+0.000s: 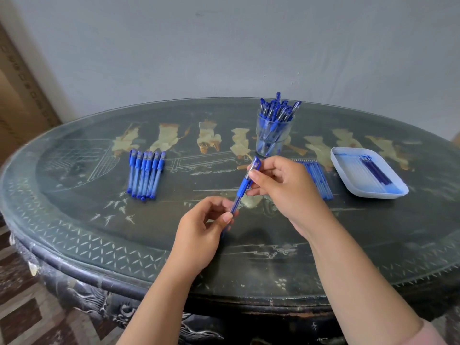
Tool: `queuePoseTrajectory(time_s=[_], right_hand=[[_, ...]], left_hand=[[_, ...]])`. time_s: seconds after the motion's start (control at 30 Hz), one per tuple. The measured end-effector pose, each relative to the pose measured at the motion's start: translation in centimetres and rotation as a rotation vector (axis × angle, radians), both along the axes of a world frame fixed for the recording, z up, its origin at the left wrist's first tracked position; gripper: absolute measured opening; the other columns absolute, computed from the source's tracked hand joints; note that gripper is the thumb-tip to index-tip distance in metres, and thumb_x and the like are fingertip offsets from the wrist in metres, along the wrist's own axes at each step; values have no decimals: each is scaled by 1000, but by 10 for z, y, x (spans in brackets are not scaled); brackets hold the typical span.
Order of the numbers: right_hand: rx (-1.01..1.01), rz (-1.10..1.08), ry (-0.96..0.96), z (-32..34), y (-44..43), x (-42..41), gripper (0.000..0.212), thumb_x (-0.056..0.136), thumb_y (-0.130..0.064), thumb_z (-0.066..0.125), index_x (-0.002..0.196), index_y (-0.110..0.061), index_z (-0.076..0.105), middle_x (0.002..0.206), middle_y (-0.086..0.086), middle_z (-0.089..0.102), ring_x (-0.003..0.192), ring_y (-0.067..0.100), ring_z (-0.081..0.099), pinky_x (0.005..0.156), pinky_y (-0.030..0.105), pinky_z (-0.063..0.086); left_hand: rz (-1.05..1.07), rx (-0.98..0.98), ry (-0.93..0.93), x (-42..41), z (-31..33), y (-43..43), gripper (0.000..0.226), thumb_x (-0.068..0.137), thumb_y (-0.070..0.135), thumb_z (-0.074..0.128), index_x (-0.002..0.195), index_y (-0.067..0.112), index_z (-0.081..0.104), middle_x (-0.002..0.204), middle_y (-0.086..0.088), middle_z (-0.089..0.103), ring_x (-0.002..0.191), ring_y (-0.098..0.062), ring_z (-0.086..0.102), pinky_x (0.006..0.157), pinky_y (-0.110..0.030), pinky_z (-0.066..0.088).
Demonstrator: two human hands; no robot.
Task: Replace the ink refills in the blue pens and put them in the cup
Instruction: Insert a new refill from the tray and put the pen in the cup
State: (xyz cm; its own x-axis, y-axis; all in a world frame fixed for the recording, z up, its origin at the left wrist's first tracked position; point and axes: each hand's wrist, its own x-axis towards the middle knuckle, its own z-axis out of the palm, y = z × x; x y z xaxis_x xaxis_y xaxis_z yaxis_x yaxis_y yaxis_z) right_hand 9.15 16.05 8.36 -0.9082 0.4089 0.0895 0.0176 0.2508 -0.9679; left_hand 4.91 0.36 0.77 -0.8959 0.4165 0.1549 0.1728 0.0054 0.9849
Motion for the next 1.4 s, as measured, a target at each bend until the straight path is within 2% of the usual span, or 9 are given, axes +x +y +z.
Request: queuePoseTrajectory(time_s=[0.23, 0.37, 0.5, 0.6, 0.77, 0.93, 1.1, 1.23, 1.4], right_hand=[[38, 26, 28, 0, -8, -3, 6, 95, -7, 60, 98, -2, 63, 87, 12, 67, 72, 14, 67, 71, 33, 61], [52, 43, 8, 0, -14, -2, 9, 97, -14, 56, 103, -8, 60, 94, 8, 68, 81, 16, 71, 73, 30, 60], [76, 24, 63, 6, -15, -5, 6, 99, -13, 53, 100, -15, 59, 95, 4, 70, 82, 14, 71, 75, 32, 60], [62, -125, 190, 24, 1, -13, 9, 100, -12, 51, 95, -18, 56, 90, 4, 70, 76, 17, 71, 73, 35, 61], [52, -417, 451, 64, 53, -44, 6, 100, -11, 53, 96, -15, 50, 84, 1, 63, 67, 14, 69, 71, 38, 61], [183, -615, 603, 87, 91, -70, 19, 97, -15, 53, 88, -30, 45, 84, 2, 64, 70, 12, 71, 74, 38, 61], [342, -628, 513, 73, 106, -98, 17, 95, -16, 55, 91, -29, 46, 84, 1, 65, 78, 23, 70, 80, 45, 57], [509, -546, 366, 60, 111, -115, 23, 93, -12, 59, 114, -16, 51, 72, 0, 63, 72, 20, 63, 67, 24, 43], [635, -466, 194, 49, 112, -127, 11, 92, -14, 63, 103, -14, 60, 72, 2, 65, 74, 20, 62, 68, 26, 44]], left_hand=[[28, 7, 18, 3, 6, -1, 26, 90, -6, 61, 89, 19, 66, 84, -6, 71, 69, -26, 61, 67, -41, 54], [28, -6, 18, 2, 7, 0, 22, 91, -2, 62, 90, 20, 66, 84, -7, 71, 76, -32, 63, 72, -41, 55], [71, -62, 75, -4, 12, 1, 14, 93, 12, 64, 94, 25, 69, 87, 10, 73, 83, -11, 67, 79, -29, 55], [151, -42, 109, -16, 20, -5, 12, 94, 20, 62, 99, 28, 70, 94, 17, 73, 91, -1, 67, 82, -18, 52], [321, -45, 126, -46, 22, -22, 12, 94, 26, 60, 104, 27, 68, 99, 16, 71, 95, 3, 64, 87, -18, 50], [380, -92, 120, -64, 16, -23, 13, 94, 26, 60, 105, 24, 68, 99, 13, 70, 91, 6, 62, 81, -11, 47], [359, -179, 172, -65, 10, -19, 11, 94, 23, 62, 102, 25, 69, 93, 15, 69, 89, 8, 61, 73, -1, 44], [357, -211, 188, -66, 8, -20, 11, 93, 23, 62, 100, 29, 68, 91, 15, 68, 87, 8, 61, 71, -3, 44], [368, -209, 183, -67, 8, -20, 10, 93, 22, 62, 98, 29, 68, 89, 11, 69, 87, 9, 60, 70, -1, 43]])
